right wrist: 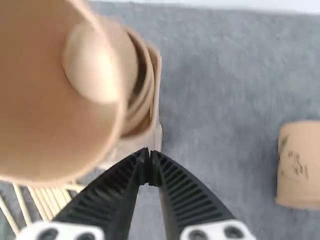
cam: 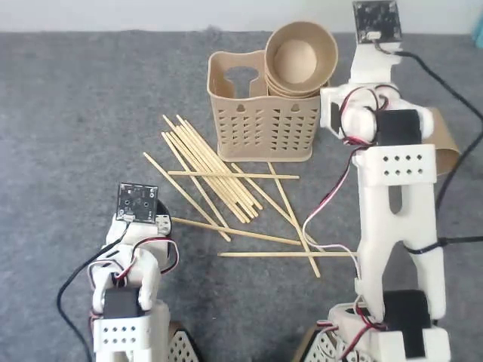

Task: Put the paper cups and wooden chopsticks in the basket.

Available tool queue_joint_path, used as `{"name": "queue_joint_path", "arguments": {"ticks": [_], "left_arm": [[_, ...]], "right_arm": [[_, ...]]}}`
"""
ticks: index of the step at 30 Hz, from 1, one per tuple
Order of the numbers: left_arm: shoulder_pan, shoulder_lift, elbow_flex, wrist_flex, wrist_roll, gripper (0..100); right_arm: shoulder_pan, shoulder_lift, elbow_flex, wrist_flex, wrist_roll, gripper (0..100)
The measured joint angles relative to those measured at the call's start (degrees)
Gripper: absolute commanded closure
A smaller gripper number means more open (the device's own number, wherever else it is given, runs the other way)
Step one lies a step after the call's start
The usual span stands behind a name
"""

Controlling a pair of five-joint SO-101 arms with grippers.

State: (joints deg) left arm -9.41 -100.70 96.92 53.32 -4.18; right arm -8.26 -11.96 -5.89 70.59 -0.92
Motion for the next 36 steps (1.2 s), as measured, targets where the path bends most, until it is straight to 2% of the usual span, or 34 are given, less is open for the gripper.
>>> {"name": "queue_joint_path", "arguments": {"ticks": [7,13,23,30,33,36], "left_arm": [[0.00,0.00,0.00,0.00,0.00,96],[0.00,0.00,0.00,0.00,0.00,96],[0.00,0.00,0.00,0.00,0.00,96],[0.00,0.00,0.00,0.00,0.00,96],[0.00,0.00,0.00,0.00,0.00,96],[0.00,0.00,0.00,0.00,0.00,96]], "right_arm": [[-3.25,0.00,0.00,-5.45,0.00,98.9],[-3.08,0.00,0.00,-8.44,0.00,99.0],[-2.81,-11.78,0.00,0.70,0.00,98.7],[-2.90,-14.15,2.46,0.35,0.00,98.8],[0.70,-14.24,2.55,2.02,0.26,99.0],[7.38,-14.24,4.13,3.87,1.85,98.7]]}}
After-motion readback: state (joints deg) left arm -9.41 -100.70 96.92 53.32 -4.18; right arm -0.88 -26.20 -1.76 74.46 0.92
